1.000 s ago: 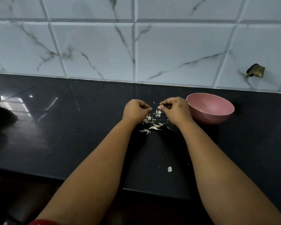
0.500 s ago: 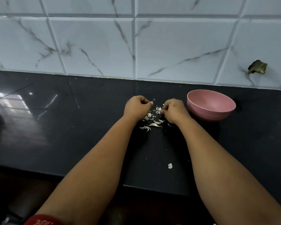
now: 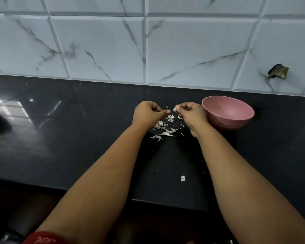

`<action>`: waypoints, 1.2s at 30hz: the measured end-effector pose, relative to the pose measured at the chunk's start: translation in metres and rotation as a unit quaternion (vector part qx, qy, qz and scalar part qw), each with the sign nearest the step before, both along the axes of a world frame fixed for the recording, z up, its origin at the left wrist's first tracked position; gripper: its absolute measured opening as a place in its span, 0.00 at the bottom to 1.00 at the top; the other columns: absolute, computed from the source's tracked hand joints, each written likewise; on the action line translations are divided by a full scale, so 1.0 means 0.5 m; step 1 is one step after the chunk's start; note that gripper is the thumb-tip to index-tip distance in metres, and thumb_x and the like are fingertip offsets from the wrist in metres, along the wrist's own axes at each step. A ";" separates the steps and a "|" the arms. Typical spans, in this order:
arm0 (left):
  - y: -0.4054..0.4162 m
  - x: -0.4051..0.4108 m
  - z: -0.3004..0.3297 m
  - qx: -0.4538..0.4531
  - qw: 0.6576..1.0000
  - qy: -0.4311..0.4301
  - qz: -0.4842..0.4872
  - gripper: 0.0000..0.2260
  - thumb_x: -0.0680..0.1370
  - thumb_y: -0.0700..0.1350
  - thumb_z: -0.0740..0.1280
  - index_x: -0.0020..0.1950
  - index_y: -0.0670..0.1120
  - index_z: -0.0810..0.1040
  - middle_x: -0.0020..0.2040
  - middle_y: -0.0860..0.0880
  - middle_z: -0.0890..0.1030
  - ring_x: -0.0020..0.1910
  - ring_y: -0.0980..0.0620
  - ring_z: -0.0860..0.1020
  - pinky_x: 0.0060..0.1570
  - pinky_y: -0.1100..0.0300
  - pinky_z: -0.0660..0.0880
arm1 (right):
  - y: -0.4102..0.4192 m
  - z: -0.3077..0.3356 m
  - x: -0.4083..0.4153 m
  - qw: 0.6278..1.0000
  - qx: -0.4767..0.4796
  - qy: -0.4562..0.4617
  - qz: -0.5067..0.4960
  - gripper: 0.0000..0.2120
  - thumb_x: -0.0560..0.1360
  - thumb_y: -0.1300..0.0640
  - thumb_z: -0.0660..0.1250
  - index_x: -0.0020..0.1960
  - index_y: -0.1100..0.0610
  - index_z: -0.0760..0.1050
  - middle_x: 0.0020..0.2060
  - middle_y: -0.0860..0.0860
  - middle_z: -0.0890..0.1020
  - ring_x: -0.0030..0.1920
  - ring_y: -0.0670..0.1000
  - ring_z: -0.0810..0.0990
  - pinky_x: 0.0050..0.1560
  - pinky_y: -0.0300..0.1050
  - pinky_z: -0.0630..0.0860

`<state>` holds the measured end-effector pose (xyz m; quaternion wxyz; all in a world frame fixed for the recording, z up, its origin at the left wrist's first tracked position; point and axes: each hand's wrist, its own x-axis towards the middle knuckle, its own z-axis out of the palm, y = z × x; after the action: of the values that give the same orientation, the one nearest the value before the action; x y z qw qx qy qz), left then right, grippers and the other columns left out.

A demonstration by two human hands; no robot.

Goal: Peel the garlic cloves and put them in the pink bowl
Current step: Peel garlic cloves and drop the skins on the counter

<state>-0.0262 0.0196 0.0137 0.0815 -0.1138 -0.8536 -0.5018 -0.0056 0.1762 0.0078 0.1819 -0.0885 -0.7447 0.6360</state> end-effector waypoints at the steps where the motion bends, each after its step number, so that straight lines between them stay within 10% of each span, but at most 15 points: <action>1: 0.001 -0.001 -0.001 0.008 1.000 0.003 -0.006 0.13 0.69 0.52 0.78 0.32 0.49 0.79 0.29 0.53 0.80 0.28 0.58 0.76 0.34 0.62 0.77 | -0.007 0.003 0.003 0.999 -0.042 0.008 0.016 0.08 0.77 0.64 0.68 0.40 0.56 0.79 0.35 0.50 0.82 0.32 0.42 0.76 0.33 0.32 0.72; 16: 0.010 0.014 0.003 0.149 0.986 0.008 -0.077 0.06 0.76 0.36 0.71 0.47 0.45 0.85 0.41 0.50 0.85 0.42 0.59 0.83 0.44 0.68 0.77 | -0.037 0.013 0.009 0.960 -0.267 -0.006 0.088 0.06 0.78 0.65 0.66 0.43 0.60 0.78 0.31 0.51 0.81 0.30 0.42 0.75 0.30 0.32 0.72; 28: 0.009 0.011 0.002 0.152 0.984 0.048 -0.073 0.03 0.74 0.41 0.74 0.47 0.48 0.85 0.40 0.50 0.86 0.44 0.52 0.85 0.51 0.54 0.81 | -0.049 0.014 0.016 0.979 -0.181 -0.001 0.089 0.05 0.78 0.61 0.67 0.44 0.59 0.79 0.35 0.52 0.80 0.33 0.44 0.76 0.34 0.34 0.73; 36: 0.003 0.005 0.006 0.112 0.989 0.063 -0.073 0.08 0.75 0.38 0.73 0.53 0.46 0.85 0.43 0.53 0.85 0.43 0.57 0.82 0.48 0.61 0.79 | -0.038 0.011 0.021 0.984 -0.144 0.045 0.093 0.02 0.75 0.62 0.70 0.45 0.60 0.80 0.36 0.52 0.83 0.32 0.42 0.78 0.35 0.33 0.74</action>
<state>-0.0238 0.0212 0.0167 0.1105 -0.1968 -0.7745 -0.5910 0.0049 0.1573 0.0135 0.1410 -0.0157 -0.6416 0.7538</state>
